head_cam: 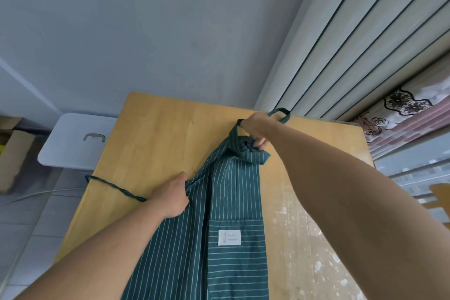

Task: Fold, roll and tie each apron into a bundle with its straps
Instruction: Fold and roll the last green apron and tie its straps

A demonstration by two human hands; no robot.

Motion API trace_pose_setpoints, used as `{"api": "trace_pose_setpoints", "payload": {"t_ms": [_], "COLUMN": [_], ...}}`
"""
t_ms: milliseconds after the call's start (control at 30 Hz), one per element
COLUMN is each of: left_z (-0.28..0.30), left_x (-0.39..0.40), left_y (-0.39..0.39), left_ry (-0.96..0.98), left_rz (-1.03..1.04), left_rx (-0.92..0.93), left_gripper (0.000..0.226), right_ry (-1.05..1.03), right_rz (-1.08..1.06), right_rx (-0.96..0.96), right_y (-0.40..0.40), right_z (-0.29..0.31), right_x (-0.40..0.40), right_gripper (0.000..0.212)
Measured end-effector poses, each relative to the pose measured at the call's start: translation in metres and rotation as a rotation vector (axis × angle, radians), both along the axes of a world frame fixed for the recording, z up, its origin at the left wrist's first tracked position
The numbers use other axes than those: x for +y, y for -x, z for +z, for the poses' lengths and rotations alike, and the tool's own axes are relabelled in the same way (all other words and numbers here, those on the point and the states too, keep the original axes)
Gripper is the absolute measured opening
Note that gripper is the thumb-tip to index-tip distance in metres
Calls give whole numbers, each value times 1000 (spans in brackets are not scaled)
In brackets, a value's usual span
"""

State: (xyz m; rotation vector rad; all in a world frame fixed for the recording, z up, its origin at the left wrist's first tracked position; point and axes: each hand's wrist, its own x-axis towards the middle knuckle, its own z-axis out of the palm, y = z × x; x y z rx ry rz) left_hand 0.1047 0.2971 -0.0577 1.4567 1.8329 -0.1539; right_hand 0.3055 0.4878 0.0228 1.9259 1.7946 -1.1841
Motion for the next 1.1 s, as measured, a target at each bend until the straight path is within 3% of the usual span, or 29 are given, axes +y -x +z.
{"api": "trace_pose_setpoints", "payload": {"t_ms": [100, 200, 267, 333, 400, 467, 567, 600, 667, 733, 767, 833, 933, 1000, 1033, 1100], "left_z": [2, 3, 2, 1, 1, 2, 2, 1, -1, -2, -1, -1, -2, -2, -2, -1], "left_x": [1, 1, 1, 1, 1, 1, 1, 0, 0, 0, -1, -2, 0, 2, 1, 2], "left_y": [0, 2, 2, 2, 2, 3, 3, 3, 2, 1, 1, 0, 0, 0, 0, 0], "left_ry": [18, 27, 16, 12, 21, 28, 31, 26, -4, -19, -19, -14, -11, -17, -21, -25], "left_rz": [-5, -4, 0, 4, 5, -3, -11, -9, -2, -8, -9, -15, -22, -24, -24, -13], "left_rx": [-19, -31, -36, -37, -35, -33, -28, -27, -24, -17, -16, -18, -19, -18, -19, -29], "left_gripper": [41, 46, 45, 44, 44, 46, 47, 46, 42, 40, 40, 41, 42, 42, 40, 38], "right_ry": [41, -96, -102, -88, -230, -224, -207, -186, -121, -165, -188, -283, -553, -592, -538, -459], "right_rz": [62, 71, 130, -50, -297, -481, -558, -574, -584, -473, -396, -372, -509, -470, -401, -152], "right_rx": [-133, -109, -191, -90, 2, -21, 66, 90, 120, 40, 7, 149, 463, 615, 614, 395], "right_y": [-3, 0, 0, 3, -8, -21, -36, -39, -38, -31, -28, -19, 6, 25, 32, 40], "right_z": [-20, -27, -24, -16, -28, -42, -70, -79, -73, -59, -53, -37, 3, 37, 49, 60], "right_x": [-9, -4, -4, -4, 0, -2, -1, 1, 1, 4, 6, 21, 50, 64, 65, 58], "right_gripper": [64, 33, 36, 38, 44, 67, 87, 83, 54, 29, 27, 24, 3, 15, 38, 71]}}
